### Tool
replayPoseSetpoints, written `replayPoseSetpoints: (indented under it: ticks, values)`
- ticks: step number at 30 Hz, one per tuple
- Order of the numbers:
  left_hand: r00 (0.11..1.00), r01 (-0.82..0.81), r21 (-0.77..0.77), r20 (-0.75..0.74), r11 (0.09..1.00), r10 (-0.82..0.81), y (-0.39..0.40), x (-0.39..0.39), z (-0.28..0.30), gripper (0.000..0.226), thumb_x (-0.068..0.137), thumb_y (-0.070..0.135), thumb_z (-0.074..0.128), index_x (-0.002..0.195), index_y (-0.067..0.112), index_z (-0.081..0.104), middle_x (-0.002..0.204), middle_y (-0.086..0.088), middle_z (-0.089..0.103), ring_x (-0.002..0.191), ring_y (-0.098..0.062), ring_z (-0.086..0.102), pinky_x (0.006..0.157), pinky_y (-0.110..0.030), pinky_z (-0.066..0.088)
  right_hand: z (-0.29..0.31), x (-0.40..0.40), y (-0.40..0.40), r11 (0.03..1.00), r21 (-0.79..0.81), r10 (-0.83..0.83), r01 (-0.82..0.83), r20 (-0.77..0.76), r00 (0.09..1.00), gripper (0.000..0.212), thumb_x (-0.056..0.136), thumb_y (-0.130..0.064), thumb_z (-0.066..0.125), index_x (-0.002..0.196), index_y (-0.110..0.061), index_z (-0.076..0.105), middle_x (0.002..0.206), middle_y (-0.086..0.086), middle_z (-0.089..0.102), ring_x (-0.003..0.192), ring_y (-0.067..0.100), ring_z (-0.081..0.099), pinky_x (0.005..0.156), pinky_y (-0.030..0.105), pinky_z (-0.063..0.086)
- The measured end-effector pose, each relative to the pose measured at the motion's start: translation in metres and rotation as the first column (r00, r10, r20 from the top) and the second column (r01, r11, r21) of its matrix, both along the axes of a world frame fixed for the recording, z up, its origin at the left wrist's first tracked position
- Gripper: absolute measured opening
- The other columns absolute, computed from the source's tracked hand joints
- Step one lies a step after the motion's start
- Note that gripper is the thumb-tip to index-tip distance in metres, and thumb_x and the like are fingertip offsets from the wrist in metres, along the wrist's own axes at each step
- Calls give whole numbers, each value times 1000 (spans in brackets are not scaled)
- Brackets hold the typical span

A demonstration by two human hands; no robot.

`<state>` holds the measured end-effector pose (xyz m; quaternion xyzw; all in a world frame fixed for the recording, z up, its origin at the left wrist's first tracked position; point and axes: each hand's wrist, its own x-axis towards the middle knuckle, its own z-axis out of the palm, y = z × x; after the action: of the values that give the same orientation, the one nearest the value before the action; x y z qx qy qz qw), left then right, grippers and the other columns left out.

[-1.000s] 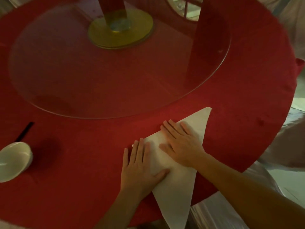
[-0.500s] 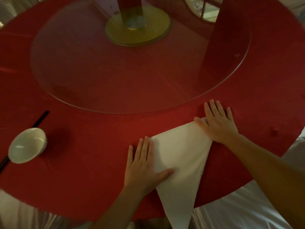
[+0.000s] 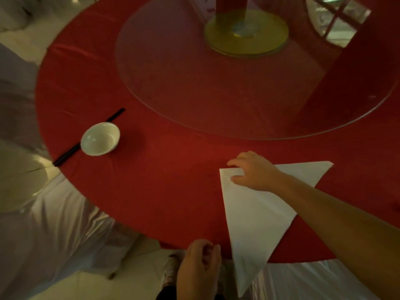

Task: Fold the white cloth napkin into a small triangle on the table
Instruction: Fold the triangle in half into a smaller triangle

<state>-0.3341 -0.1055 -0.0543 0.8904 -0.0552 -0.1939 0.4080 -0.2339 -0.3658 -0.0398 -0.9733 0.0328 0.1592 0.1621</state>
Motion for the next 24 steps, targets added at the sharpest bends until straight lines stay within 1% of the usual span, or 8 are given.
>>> replayPoseSetpoints:
  ticks: [4, 7, 10, 13, 16, 18, 21, 24]
  values:
    - [923, -120, 30, -364, 992, 122, -10, -24, -5, 21, 81, 41, 69, 81, 31, 50, 76, 9, 64, 68, 1, 60, 56, -7, 42, 4, 18, 2, 1000, -26, 0, -3, -97, 995, 43, 75, -37, 58, 118, -30, 57, 105, -3, 58, 97, 19, 53, 81, 36, 43]
    - [860, -215, -9, -475, 977, 185, -18, -35, -9, 32, 77, 39, 74, 91, 23, 50, 85, 6, 65, 74, -3, 62, 61, -9, 45, 6, 26, 2, 999, -18, -31, 29, -150, 988, 27, 71, -36, 60, 97, -31, 60, 87, -10, 56, 76, 11, 54, 64, 29, 40]
    - [801, -256, -28, -566, 966, 196, -26, -43, -7, 35, 73, 30, 79, 93, 17, 54, 82, 3, 69, 73, -5, 64, 60, -7, 44, 7, 29, -1, 999, -17, -54, 52, -186, 981, 8, 68, -33, 61, 70, -33, 54, 80, -9, 58, 69, 10, 55, 56, 28, 40]
    - [758, -276, -37, -622, 960, 194, -26, -44, -3, 25, 75, 27, 76, 92, 17, 61, 77, 3, 70, 72, -2, 63, 59, -5, 42, 9, 29, -7, 995, 45, -81, 91, -192, 978, 7, 69, -31, 63, 67, -28, 56, 78, -5, 62, 67, 13, 58, 56, 30, 43]
    - [773, -261, -72, -613, 963, 163, -18, -37, -1, 13, 78, 28, 74, 86, 19, 68, 83, -3, 72, 76, -5, 64, 63, -7, 42, 13, 27, -15, 986, 114, -91, 119, -223, 970, 6, 71, -29, 65, 69, -28, 60, 74, -6, 62, 63, 12, 56, 55, 29, 43]
    - [796, -280, -121, -583, 952, 160, -9, -25, 2, 5, 79, 21, 74, 78, 19, 70, 71, 0, 72, 65, -3, 64, 61, -12, 45, 14, 27, -20, 979, 151, -102, 135, -207, 973, 10, 72, -25, 66, 68, -30, 59, 71, -8, 60, 61, 9, 55, 53, 26, 41]
    - [852, -325, -169, -479, 930, 211, 12, 8, 7, 16, 82, 8, 71, 72, 20, 69, 55, 7, 67, 54, 0, 58, 51, -12, 43, 11, 28, -25, 952, 214, -192, 217, -132, 973, 14, 73, -23, 67, 70, -33, 58, 72, -10, 61, 62, 7, 56, 52, 23, 38]
    - [906, -347, -173, -314, 922, 283, 32, 53, 9, 13, 84, 8, 69, 78, 20, 69, 71, 4, 68, 66, -12, 59, 58, -23, 46, 3, 27, -26, 888, 298, -340, 351, -92, 936, 16, 73, -19, 68, 80, -32, 62, 75, -8, 64, 65, 8, 59, 53, 24, 40]
